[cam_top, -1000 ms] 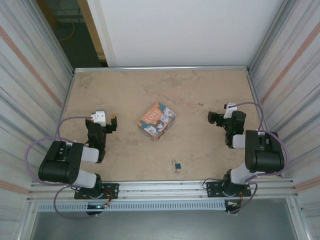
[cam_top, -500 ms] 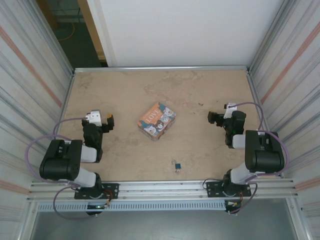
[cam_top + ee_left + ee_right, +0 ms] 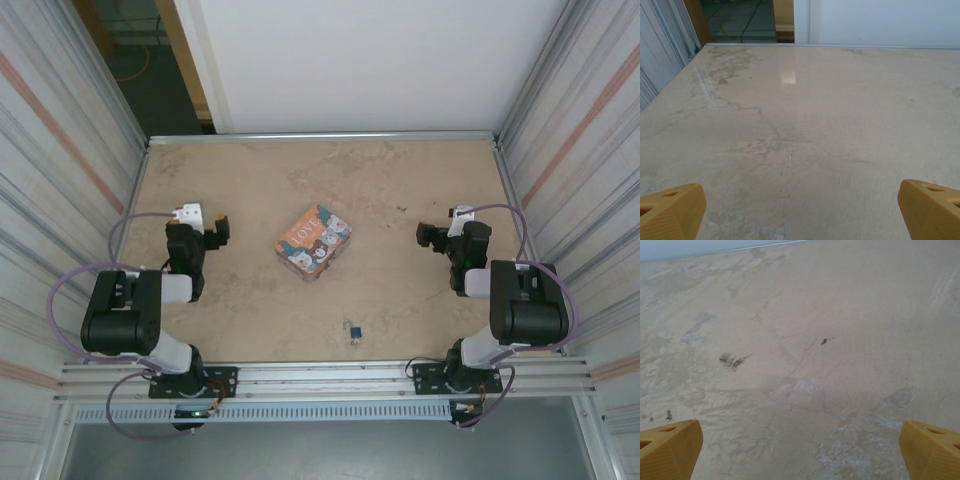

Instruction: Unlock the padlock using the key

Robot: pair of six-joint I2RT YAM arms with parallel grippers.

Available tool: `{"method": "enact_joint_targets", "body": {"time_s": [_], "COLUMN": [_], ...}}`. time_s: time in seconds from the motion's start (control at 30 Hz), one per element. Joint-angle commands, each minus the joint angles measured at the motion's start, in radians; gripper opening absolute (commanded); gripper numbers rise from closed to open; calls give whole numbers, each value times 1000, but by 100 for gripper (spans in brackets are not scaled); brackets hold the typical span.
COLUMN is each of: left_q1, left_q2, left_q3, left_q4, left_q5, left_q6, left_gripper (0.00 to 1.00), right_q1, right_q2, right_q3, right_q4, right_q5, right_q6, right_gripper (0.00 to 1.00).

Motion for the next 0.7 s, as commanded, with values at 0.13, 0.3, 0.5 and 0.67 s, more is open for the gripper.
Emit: {"method": "enact_joint_targets", "body": {"time_s": [0.13, 0.3, 0.5, 0.67], "left_q1": [-11, -28, -28, -28], "left_q2": [-3, 1, 2, 1], "left_q3": [7, 21, 21, 20], "left_q4": [-62, -80, -79, -79], "left_q5": [7, -7, -7, -7], "left_q6": [19, 39, 39, 39], "left_gripper": [99, 99, 99, 99], "right_q1": [19, 20, 19, 19], "right_q2": [6, 5, 6, 8], "right_q3": [24, 26, 25, 27], "right_q4": [-11, -10, -11, -14], "right_q5": [66, 68, 67, 68], "right_q6": [11, 11, 11, 10], "right_gripper": [99, 99, 99, 99]}}
